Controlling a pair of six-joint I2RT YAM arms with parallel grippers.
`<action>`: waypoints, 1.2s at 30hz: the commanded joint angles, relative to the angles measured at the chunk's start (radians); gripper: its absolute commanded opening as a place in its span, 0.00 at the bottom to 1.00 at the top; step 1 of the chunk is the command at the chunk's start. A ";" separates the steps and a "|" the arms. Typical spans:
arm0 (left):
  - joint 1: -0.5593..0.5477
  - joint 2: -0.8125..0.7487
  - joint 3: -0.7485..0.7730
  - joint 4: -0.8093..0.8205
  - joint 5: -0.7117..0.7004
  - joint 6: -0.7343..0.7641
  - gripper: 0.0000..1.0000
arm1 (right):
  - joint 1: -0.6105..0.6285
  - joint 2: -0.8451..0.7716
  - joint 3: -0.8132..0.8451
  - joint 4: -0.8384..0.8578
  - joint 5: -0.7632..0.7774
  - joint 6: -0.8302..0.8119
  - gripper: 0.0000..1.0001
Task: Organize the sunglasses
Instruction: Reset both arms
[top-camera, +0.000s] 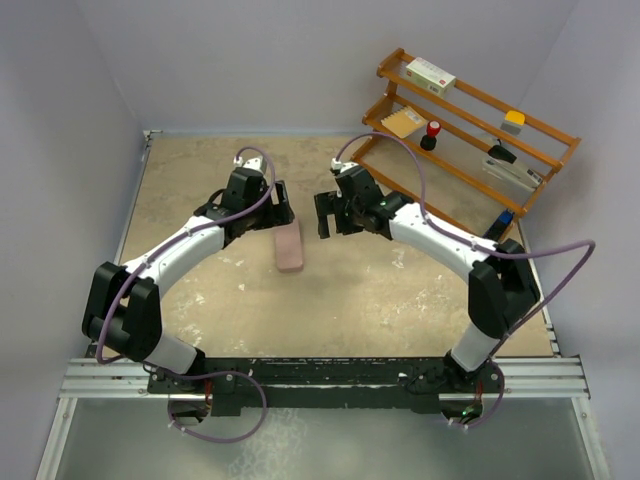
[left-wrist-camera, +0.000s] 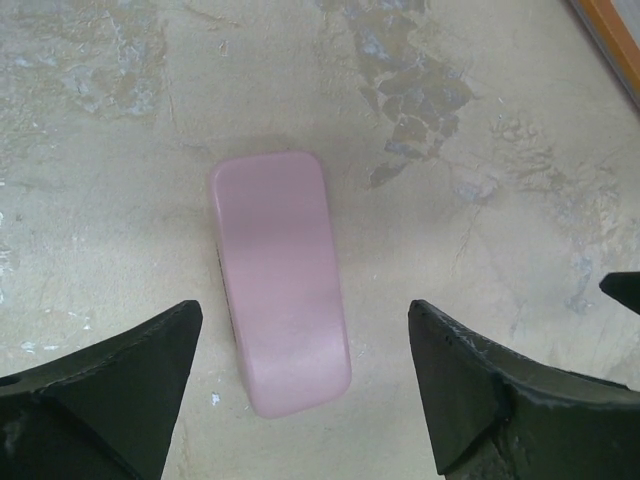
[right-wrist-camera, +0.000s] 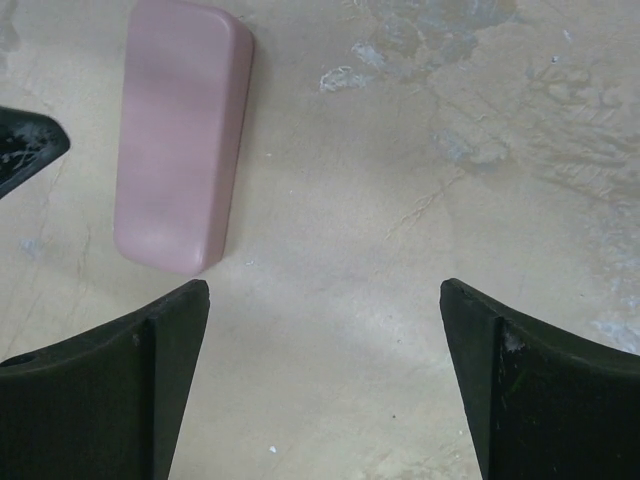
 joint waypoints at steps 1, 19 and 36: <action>0.001 -0.042 0.029 0.034 -0.024 0.007 0.91 | -0.001 -0.094 -0.014 -0.027 0.056 -0.036 0.99; 0.002 -0.036 0.069 -0.123 -0.262 0.052 0.99 | -0.001 -0.366 -0.200 -0.040 0.202 0.004 0.99; 0.002 -0.103 0.036 -0.093 -0.223 0.068 1.00 | -0.003 -0.412 -0.244 -0.047 0.222 0.036 0.99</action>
